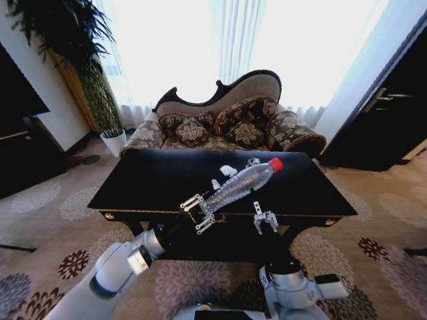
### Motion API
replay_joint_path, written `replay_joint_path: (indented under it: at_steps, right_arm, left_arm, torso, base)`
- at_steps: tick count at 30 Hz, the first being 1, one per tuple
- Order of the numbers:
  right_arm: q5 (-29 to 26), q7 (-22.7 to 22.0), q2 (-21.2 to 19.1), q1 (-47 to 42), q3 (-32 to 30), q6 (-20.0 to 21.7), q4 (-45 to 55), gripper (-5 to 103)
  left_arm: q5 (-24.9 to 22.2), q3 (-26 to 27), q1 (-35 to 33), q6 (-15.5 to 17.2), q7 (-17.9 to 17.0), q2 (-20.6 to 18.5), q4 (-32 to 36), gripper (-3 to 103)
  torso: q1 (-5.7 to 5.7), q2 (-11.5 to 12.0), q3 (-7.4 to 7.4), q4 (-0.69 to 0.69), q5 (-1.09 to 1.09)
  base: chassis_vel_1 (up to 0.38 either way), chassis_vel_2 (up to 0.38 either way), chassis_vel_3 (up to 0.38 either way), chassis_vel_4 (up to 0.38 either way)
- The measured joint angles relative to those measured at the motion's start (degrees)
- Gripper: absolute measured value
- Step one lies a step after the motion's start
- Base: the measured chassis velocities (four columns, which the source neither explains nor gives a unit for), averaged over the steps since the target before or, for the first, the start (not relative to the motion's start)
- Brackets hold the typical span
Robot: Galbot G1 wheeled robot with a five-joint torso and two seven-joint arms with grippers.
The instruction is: Move to the front of the table and place the trash on the table into the trash bin.
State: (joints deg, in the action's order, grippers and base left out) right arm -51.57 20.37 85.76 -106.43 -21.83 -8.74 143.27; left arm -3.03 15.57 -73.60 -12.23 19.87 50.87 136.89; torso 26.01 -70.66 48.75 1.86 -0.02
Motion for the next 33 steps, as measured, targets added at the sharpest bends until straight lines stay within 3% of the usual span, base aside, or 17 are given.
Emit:
replay_joint_path:
  at_steps: [11,25,33]
  right_arm:
    - [-0.06,4.17,-2.20,1.20,-0.86,-0.39,-0.02,100]
    - [3.09,4.49,-0.96,1.36,2.09,0.29,-0.06,100]
    - [3.77,4.72,-0.62,1.12,2.92,0.37,-0.09,100]
  left_arm:
    - [-2.02,0.12,2.13,0.80,0.59,-4.71,0.10,36]
    - [-4.04,-3.13,6.53,2.04,0.49,-8.24,-0.47,36]
    - [-5.10,-5.48,9.05,1.99,3.43,-10.06,-2.18,34]
  torso:
    - [0.00,0.00,0.00,0.00,0.00]
    - [0.00,0.00,0.00,0.00,0.00]
    - [0.00,0.00,0.00,0.00,0.00]
  base:
    - [0.000,0.000,0.000,0.000]
    - [0.000,0.000,0.000,0.000]
    - [0.000,0.000,0.000,0.000]
